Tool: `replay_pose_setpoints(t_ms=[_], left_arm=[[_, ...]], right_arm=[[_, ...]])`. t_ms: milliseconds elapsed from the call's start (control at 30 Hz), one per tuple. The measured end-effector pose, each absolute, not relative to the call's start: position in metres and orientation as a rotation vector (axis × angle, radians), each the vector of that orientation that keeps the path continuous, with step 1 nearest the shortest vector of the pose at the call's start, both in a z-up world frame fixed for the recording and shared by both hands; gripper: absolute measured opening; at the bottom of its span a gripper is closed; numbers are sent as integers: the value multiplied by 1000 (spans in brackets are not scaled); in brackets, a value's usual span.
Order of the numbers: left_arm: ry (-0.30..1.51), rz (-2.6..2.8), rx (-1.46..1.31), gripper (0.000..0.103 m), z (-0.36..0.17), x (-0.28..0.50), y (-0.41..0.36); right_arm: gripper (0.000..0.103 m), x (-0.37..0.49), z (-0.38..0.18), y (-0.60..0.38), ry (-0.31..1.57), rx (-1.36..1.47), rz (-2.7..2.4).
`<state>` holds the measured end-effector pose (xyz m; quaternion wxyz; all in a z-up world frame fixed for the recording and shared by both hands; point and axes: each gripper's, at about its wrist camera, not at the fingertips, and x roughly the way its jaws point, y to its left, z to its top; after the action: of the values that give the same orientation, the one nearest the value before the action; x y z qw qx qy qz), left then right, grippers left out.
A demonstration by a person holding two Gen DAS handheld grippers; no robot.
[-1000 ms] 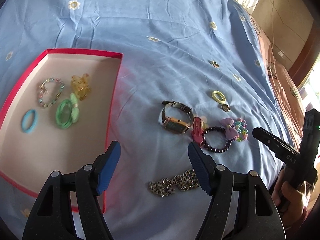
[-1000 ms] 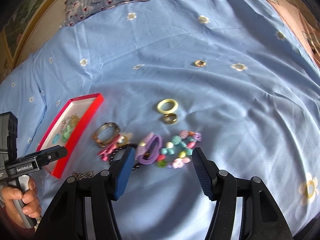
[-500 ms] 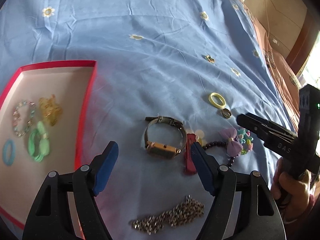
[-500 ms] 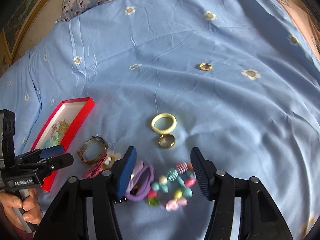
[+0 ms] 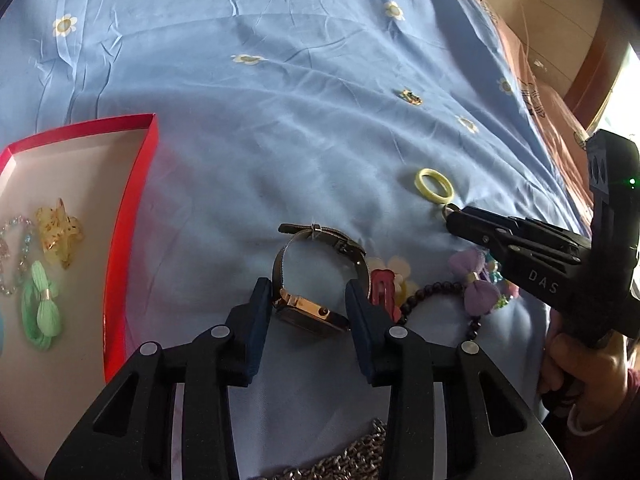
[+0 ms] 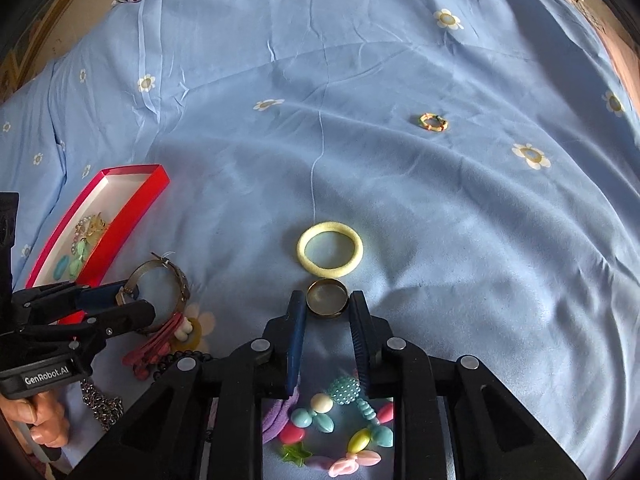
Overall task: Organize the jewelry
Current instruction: 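Grasp the wristwatch with the left tool while the right tool grasps a gold ring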
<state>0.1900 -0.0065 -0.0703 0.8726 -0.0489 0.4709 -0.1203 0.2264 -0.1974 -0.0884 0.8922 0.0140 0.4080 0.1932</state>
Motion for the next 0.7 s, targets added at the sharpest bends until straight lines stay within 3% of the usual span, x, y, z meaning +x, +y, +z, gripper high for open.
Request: replay_pose_setpoints(t_ms=[300,333,700], left_arm=[[946,-250,-176,33,-53,167,14],[938,-248,-183,25,-49,163,17],[892,-233,-208,25,-37,135,34]], right_arm=[[22,203,-68,-193,810,87,477],[22,200,-65,-191,807,91,486],[22,174,-51,-163,782,80,577]])
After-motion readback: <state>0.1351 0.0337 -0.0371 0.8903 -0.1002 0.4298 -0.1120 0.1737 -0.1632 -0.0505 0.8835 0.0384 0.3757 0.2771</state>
